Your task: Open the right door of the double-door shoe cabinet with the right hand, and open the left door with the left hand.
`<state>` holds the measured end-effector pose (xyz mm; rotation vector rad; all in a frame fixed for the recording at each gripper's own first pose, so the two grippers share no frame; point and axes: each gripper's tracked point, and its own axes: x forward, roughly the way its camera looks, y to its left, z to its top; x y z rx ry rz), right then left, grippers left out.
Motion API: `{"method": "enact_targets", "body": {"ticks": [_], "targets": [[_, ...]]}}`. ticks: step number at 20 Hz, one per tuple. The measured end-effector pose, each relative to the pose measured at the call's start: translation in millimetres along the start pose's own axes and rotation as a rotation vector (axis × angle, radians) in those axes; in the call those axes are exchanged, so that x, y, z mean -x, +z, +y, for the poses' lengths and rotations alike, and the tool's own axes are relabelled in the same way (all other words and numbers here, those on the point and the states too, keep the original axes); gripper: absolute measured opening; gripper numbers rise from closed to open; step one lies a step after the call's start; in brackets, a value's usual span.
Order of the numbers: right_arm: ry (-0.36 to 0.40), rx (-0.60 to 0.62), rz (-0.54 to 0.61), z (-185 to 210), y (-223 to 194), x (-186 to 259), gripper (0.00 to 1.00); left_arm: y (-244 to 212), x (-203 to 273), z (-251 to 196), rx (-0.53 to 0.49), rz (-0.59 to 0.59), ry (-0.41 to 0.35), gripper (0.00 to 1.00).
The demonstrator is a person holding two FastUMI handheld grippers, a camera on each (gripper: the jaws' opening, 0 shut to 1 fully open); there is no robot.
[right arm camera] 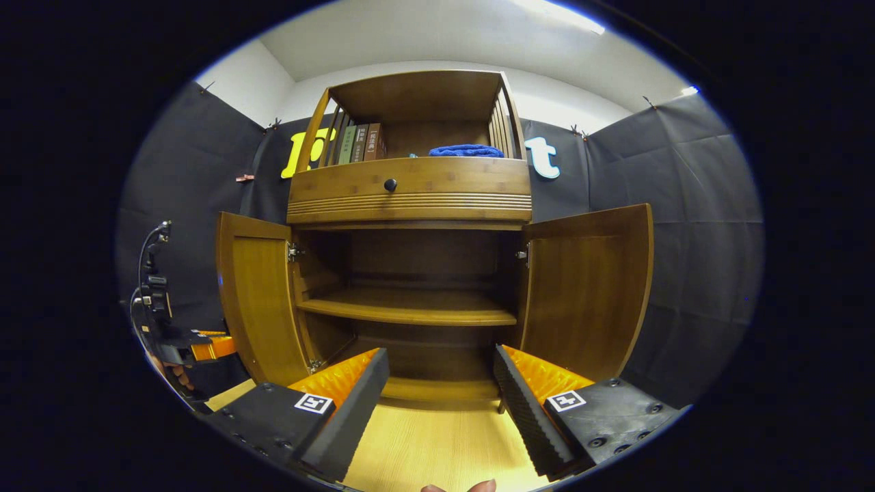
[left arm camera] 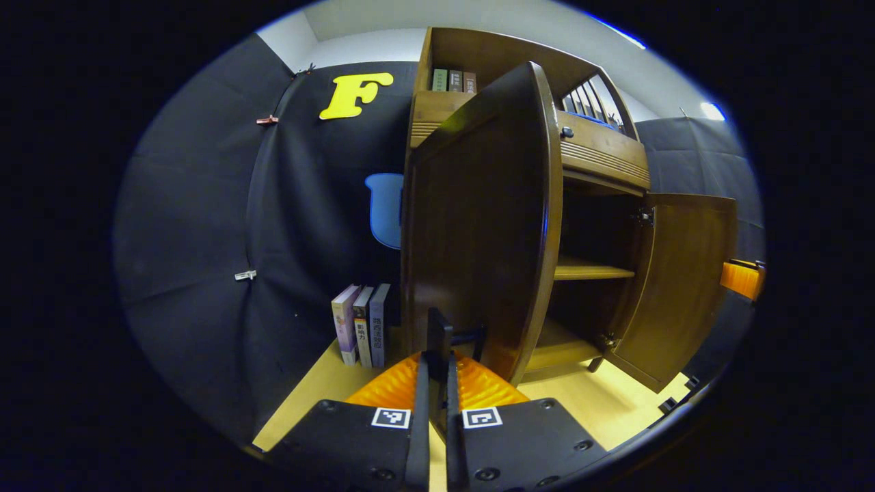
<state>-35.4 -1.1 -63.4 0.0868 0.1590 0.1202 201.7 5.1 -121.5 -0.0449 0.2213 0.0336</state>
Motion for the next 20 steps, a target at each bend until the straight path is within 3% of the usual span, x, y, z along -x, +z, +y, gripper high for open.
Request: {"method": "enact_targets", "body": {"ticks": [6, 12, 14, 15, 20], "targets": [[0.03, 0.022, 0.004, 13.1, -0.4, -2.3, 0.98, 5.1, 13.9, 14.3, 0.005, -0.036, -0.036, 0.12], [0.065, 0.022, -0.007, 21.3, 6.6, -6.7, 0.98, 8.7, 28.0, 38.9, 0.017, -0.043, 0.059, 0.12], [0.075, 0.029, -0.007, 16.9, 4.7, -6.6, 0.98, 10.6, 33.4, 39.6, 0.045, -0.049, 0.078, 0.12], [0.077, 0.028, -0.009, 14.9, 5.5, -8.4, 0.98, 10.9, 37.6, 39.2, 0.059, -0.052, 0.077, 0.07], [0.088, 0.019, -0.02, 9.4, 8.1, -16.5, 0.98, 12.8, 59.1, 34.0, 0.058, -0.051, 0.108, 0.07]]}}
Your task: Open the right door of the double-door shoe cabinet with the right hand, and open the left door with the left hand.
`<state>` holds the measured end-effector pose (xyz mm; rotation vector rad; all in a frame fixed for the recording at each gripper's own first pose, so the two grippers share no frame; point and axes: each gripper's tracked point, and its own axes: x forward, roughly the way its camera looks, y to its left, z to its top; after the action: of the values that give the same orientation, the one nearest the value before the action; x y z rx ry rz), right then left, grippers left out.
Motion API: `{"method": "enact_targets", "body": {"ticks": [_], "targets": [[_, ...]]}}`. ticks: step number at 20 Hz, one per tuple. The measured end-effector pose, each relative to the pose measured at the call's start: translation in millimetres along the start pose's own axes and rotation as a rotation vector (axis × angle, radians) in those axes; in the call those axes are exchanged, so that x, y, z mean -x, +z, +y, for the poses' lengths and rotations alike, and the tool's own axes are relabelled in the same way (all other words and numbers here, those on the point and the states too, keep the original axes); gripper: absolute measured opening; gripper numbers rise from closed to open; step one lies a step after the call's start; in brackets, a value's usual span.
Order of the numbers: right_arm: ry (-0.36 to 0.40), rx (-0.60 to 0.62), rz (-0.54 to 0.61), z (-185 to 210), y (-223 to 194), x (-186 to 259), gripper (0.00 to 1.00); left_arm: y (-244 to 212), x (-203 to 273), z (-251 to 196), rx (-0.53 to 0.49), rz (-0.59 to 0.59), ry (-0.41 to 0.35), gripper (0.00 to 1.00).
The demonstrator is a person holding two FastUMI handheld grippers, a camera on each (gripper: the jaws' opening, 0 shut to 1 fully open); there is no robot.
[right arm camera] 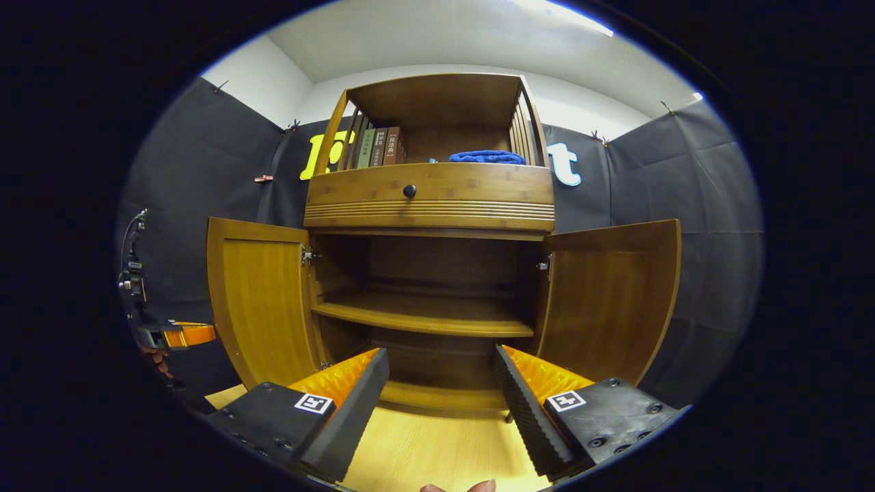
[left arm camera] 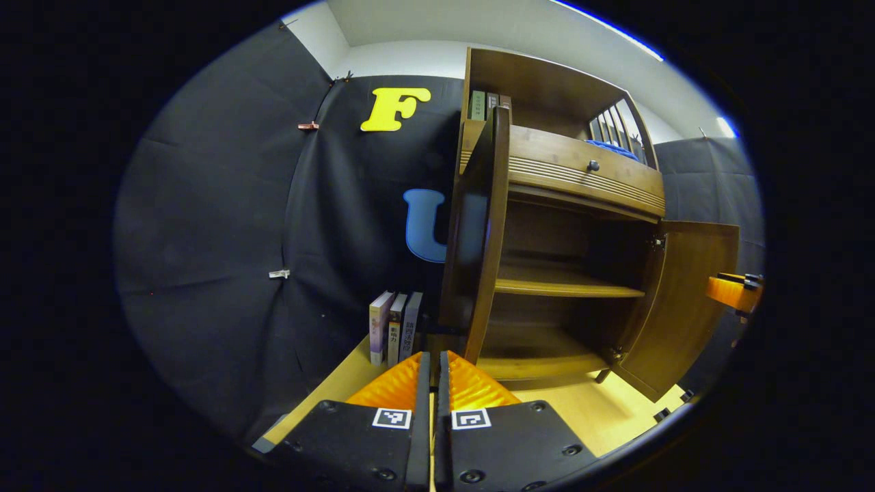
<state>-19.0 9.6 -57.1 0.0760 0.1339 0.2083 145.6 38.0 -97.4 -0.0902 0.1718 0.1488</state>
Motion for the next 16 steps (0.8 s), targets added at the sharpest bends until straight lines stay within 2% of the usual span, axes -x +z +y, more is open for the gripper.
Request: {"method": "enact_targets", "body": {"ticks": [4, 6, 11, 16], "targets": [[0.002, -0.001, -0.004, -5.7, -1.0, -2.0, 0.98, -1.8, 12.0, -17.8, 0.007, 0.006, -0.009, 0.16], [-0.003, -0.004, -0.001, -10.8, -3.5, -3.6, 0.98, 1.7, 18.3, -26.2, -0.004, -0.019, -0.014, 0.27], [-0.014, -0.013, -0.006, -15.8, -4.3, -7.4, 0.98, 17.6, 31.9, -57.8, -0.048, -0.084, -0.066, 0.95], [-0.032, -0.019, -0.016, -19.9, -3.5, -9.2, 0.98, 20.4, 24.7, -99.1, -0.074, -0.06, -0.134, 0.94]]}}
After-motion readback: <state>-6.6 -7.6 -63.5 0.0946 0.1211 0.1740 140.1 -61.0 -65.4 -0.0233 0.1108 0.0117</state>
